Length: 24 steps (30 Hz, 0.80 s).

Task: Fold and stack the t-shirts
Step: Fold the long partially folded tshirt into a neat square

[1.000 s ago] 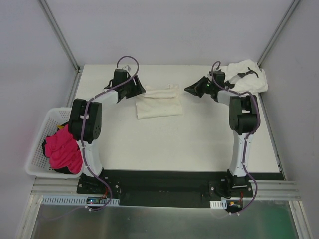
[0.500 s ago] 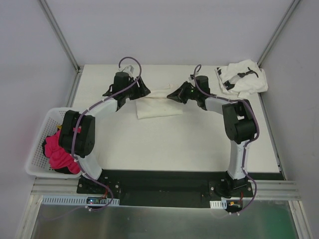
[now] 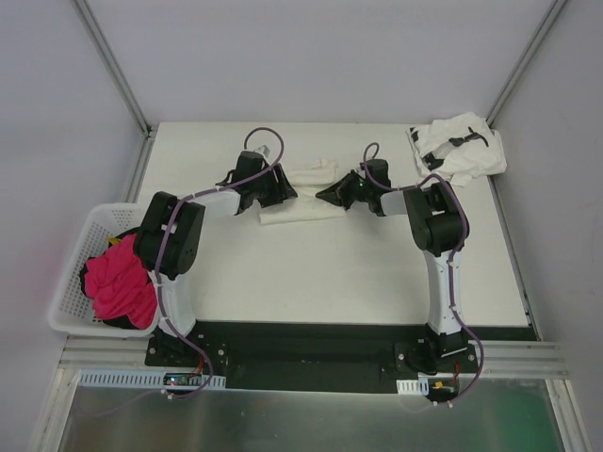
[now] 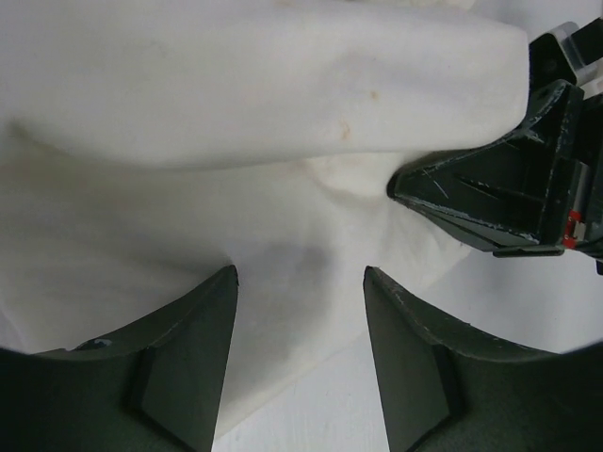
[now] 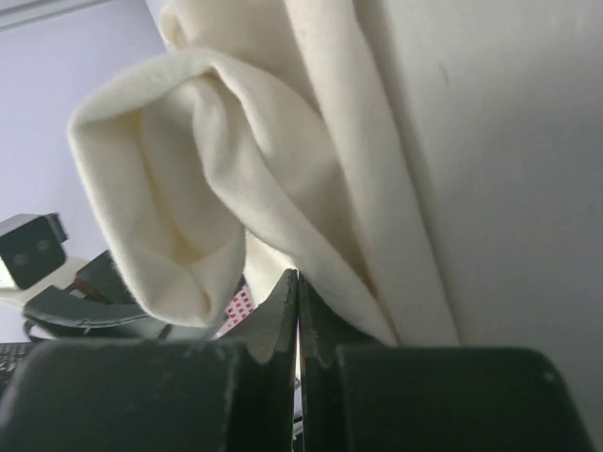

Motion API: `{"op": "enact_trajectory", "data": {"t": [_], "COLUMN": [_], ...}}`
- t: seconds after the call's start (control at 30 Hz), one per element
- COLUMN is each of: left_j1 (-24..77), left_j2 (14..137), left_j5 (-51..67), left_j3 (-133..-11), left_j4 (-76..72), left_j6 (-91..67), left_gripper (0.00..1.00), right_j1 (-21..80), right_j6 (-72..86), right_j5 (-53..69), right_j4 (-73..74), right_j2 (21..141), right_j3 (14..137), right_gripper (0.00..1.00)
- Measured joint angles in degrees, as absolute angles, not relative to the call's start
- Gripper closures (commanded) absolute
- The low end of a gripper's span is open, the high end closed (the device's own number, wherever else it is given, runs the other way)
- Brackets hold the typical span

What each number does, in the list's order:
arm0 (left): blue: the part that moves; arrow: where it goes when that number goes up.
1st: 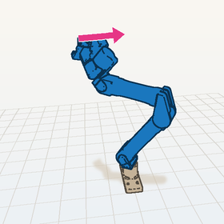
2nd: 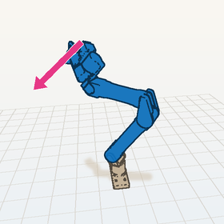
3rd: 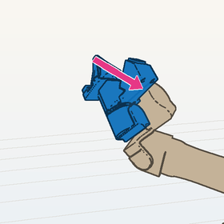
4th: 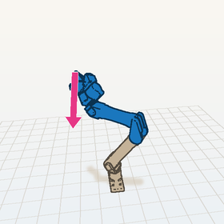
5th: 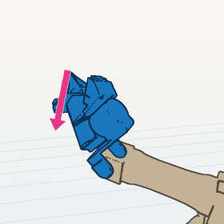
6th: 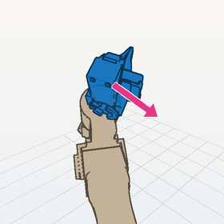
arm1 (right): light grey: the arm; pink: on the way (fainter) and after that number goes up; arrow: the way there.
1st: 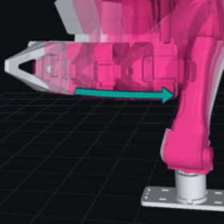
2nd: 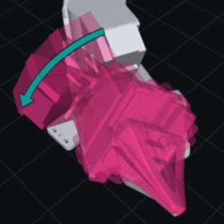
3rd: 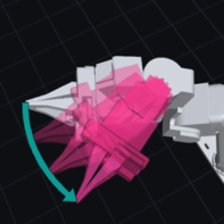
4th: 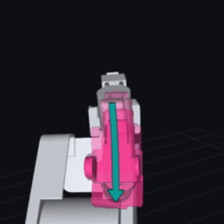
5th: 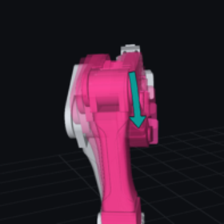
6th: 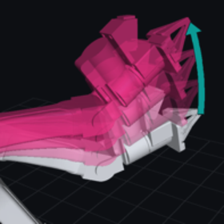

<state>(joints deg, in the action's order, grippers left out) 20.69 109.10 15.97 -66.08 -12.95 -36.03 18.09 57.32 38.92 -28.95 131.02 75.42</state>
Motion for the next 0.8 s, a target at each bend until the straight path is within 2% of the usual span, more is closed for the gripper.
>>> {"op": "enact_trajectory", "data": {"t": [0.3,0.8], "left_j1": [22.06,23.03], "left_j2": [115.46,115.26], "left_j5": [18.50,20.53], "left_j3": [-70.96,-68.77], "left_j4": [-13.15,-15.42], "left_j6": [-37.98,-38.57], "left_gripper": [0.46,0.48], "right_j1": [17.23,14.28], "right_j6": [60.71,61.98], "right_j5": [37.21,34.72], "right_j4": [-33.30,-32.69], "right_j2": [130.56,124.25], "right_j3": [72.47,67.81], "right_gripper": [0.99,0.97]}}
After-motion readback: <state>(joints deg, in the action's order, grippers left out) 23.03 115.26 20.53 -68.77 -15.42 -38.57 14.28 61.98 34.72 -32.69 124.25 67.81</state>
